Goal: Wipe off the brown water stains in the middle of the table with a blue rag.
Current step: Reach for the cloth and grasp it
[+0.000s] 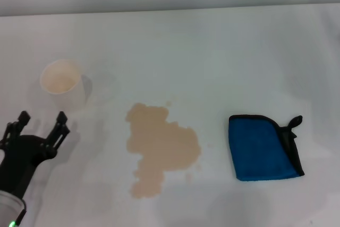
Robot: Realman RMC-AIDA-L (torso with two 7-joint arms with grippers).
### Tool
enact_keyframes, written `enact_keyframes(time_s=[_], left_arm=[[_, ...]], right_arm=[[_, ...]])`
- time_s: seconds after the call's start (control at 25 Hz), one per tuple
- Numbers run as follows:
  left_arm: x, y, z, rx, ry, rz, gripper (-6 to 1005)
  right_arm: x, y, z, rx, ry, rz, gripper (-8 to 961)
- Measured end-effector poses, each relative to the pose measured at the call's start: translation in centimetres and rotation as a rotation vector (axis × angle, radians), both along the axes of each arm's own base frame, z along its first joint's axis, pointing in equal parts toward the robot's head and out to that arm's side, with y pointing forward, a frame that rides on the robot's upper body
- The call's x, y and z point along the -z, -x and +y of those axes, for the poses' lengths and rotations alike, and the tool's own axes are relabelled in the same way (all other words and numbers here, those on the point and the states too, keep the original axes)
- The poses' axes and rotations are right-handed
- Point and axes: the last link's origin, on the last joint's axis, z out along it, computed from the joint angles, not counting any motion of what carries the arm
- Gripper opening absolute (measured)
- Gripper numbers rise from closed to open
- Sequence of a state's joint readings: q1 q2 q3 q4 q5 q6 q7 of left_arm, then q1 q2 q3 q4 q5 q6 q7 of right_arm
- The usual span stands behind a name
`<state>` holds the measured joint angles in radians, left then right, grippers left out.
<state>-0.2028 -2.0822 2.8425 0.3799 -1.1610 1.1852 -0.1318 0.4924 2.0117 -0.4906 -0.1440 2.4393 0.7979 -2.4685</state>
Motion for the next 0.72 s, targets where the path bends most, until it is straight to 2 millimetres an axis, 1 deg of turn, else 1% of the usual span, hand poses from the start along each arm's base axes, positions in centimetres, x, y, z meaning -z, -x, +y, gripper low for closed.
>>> enact_keyframes(time_s=[0.08, 0.2, 0.28, 0.32, 0.36, 0.44, 0.52, 0.6, 0.72], left_arm=[[-0.3, 0.2, -0.4, -0.012, -0.017, -0.027, 877], [-0.8, 0.3, -0.4, -0.014, -0.043, -0.043, 878], [-1.4, 0.6, -0.3, -0.018, -0.073, -0.045, 877], [-2.2, 1.2, -0.3, -0.031, -0.105, -0.039, 876], [-2.2, 1.2, -0.3, -0.031, -0.105, -0.039, 876], [-3.0, 2.0, -0.2, -0.057, -0.137, -0.032, 876], [-3.6, 2.6, 0.1, -0.082, -0.163, -0.041, 876], [-4.0, 2.8, 0.4, -0.091, -0.179, -0.054, 876], [-4.4, 2.8, 0.8, -0.101, -0.205, -0.065, 876]], right_arm=[[0.0, 0.1, 0.1, -0.005, 0.001, 0.005, 717], [0.3, 0.5, 0.5, -0.033, 0.023, 0.043, 715], [0.3, 1.2, 1.0, -0.073, 0.056, 0.056, 714], [0.2, 1.6, 1.4, -0.098, 0.083, 0.049, 713], [-0.1, 2.3, 1.9, -0.142, 0.126, 0.026, 713], [-0.8, 3.5, 2.9, -0.206, 0.211, -0.005, 712], [-1.9, 4.7, 4.2, -0.256, 0.316, -0.029, 711], [-2.8, 5.8, 5.1, -0.282, 0.404, -0.039, 710], [-3.4, 7.9, 6.1, -0.335, 0.503, -0.091, 701]])
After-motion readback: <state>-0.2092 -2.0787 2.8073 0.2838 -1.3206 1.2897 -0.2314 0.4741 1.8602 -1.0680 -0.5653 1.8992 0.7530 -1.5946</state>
